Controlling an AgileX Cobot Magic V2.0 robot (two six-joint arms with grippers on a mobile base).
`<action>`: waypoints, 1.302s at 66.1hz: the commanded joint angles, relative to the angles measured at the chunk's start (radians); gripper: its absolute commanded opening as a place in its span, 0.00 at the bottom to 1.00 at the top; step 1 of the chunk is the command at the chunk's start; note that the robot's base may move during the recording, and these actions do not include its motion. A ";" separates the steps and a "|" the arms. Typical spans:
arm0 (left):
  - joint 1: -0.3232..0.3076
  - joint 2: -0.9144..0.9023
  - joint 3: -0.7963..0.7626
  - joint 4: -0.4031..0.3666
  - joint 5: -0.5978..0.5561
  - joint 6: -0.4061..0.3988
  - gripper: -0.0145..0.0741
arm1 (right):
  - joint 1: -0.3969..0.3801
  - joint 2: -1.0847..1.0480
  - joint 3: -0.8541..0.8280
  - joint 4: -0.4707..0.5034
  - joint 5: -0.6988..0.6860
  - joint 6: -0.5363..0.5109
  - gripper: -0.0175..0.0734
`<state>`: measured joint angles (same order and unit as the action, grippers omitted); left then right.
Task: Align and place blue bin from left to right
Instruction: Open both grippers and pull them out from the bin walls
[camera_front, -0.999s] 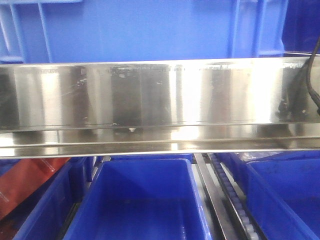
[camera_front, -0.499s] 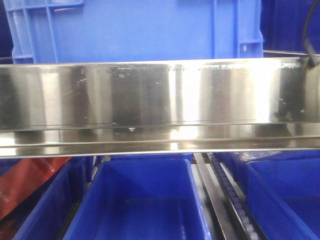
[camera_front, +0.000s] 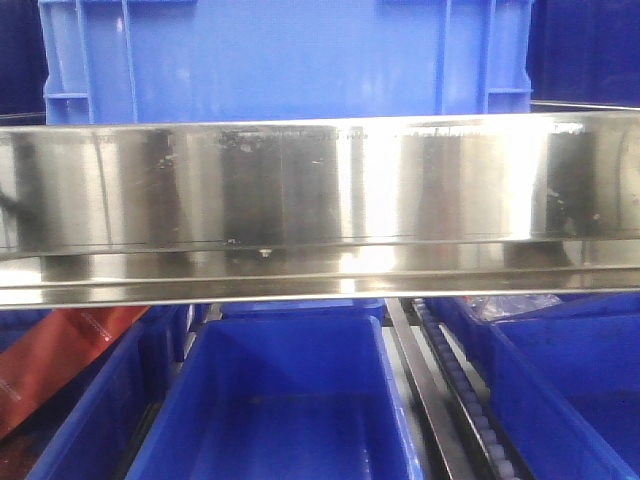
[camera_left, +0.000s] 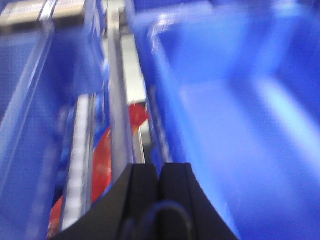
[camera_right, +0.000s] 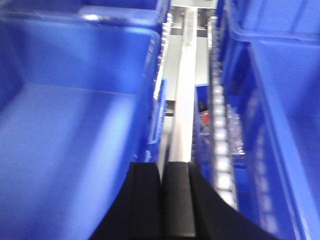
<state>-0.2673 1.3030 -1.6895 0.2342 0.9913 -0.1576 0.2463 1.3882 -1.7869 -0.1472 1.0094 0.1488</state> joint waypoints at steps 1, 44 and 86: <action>-0.004 -0.107 0.148 0.005 -0.120 -0.010 0.04 | -0.001 -0.114 0.156 -0.015 -0.118 -0.009 0.01; -0.004 -0.976 1.195 -0.070 -0.711 -0.012 0.04 | -0.001 -0.962 1.281 -0.015 -0.738 -0.009 0.01; -0.004 -1.119 1.278 -0.067 -0.722 -0.012 0.04 | -0.001 -1.130 1.428 -0.015 -0.886 -0.009 0.01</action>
<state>-0.2673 0.1908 -0.4123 0.1708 0.2930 -0.1671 0.2463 0.2634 -0.3613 -0.1535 0.1518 0.1467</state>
